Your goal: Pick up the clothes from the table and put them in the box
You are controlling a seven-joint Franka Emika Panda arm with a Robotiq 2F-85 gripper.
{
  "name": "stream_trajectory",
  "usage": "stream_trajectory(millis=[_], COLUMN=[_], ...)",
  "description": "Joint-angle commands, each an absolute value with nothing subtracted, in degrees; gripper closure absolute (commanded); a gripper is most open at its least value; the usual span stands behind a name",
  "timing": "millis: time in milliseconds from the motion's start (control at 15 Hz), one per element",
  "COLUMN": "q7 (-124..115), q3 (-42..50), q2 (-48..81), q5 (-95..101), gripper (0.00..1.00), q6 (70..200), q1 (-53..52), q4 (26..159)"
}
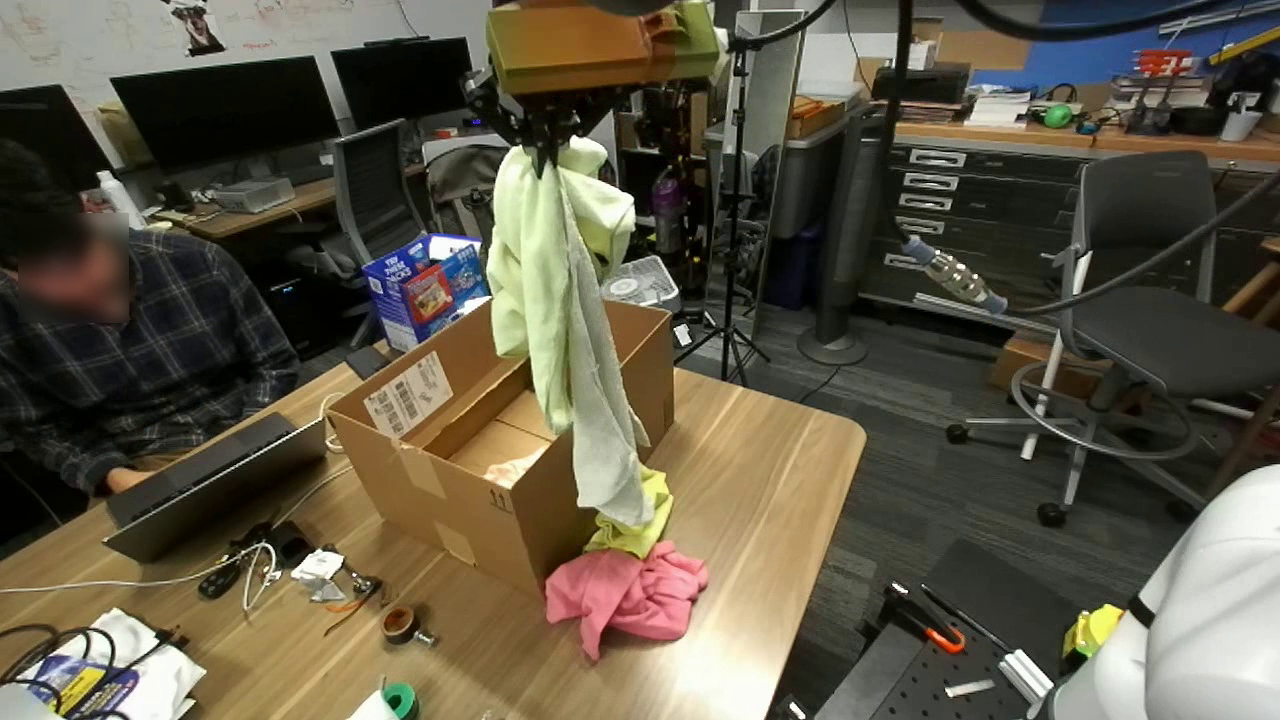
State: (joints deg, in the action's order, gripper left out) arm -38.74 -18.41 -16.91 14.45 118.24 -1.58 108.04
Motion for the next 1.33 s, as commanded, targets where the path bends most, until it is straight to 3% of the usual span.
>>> stream_trajectory(millis=[0, 1267], q7=[-42.0, -56.8], q3=[-19.7, -21.8], q2=[-14.0, 2.8], q5=[15.6, 23.1], gripper=[0.99, 0.99], q6=[110.7, 88.1], q1=[-2.9, -11.5], q4=[99.6, 72.4])
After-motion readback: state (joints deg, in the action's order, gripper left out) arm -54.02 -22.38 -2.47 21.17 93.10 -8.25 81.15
